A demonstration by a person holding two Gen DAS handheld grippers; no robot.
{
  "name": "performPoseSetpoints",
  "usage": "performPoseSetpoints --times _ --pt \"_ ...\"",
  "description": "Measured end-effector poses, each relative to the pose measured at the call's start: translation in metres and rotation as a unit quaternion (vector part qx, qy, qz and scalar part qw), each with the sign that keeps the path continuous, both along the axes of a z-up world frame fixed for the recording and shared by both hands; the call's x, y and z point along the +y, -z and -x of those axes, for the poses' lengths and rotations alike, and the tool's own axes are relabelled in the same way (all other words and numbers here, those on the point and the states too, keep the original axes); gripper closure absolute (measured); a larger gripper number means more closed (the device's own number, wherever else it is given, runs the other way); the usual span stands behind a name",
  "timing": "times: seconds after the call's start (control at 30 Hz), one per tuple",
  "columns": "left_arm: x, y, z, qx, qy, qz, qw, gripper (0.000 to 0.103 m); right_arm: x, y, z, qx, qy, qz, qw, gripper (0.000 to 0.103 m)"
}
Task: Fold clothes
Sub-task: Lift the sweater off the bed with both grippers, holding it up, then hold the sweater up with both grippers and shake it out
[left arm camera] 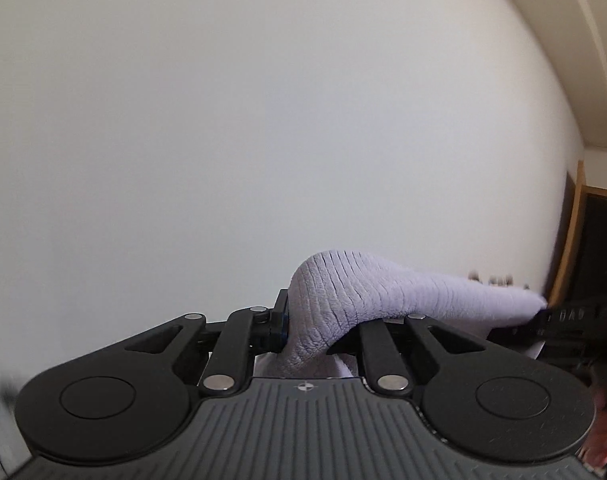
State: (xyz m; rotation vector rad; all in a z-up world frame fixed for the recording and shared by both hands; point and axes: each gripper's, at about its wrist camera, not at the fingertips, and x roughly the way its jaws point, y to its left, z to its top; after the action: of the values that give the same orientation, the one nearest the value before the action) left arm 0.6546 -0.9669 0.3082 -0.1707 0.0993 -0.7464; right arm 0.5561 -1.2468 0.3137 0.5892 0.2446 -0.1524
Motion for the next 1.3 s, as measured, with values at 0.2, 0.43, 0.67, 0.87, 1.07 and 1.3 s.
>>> performPoseSetpoints --times 0.2,0.43,0.67,0.87,1.07,1.3 --pt "0.019 -0.118 0.057 -0.135 -0.067 0.035 0.988 0.09 0.015 -0.136 0.01 -0.125 -0.027 0.084 0.988 0.089" --pt "-0.001 -0.206 0.148 -0.26 -0.174 0.022 0.9496 0.089 0.016 -0.242 0.058 -0.225 -0.054 0.171 0.958 0.089" --pt "-0.045 -0.218 0.204 -0.3 -0.228 0.009 0.9263 0.089 -0.02 -0.28 0.111 -0.248 -0.075 0.207 0.943 0.089" --pt "-0.076 -0.21 0.244 -0.316 -0.249 0.009 0.9154 0.089 -0.054 -0.269 0.176 -0.303 -0.065 0.217 0.926 0.09" --pt "-0.078 -0.168 0.301 -0.317 -0.22 0.026 0.9222 0.089 -0.094 -0.243 0.244 -0.317 -0.11 0.199 0.921 0.09" --pt "-0.082 -0.119 0.306 -0.251 -0.2 0.031 0.9464 0.089 -0.117 -0.2 0.272 -0.275 -0.173 0.184 0.928 0.09"
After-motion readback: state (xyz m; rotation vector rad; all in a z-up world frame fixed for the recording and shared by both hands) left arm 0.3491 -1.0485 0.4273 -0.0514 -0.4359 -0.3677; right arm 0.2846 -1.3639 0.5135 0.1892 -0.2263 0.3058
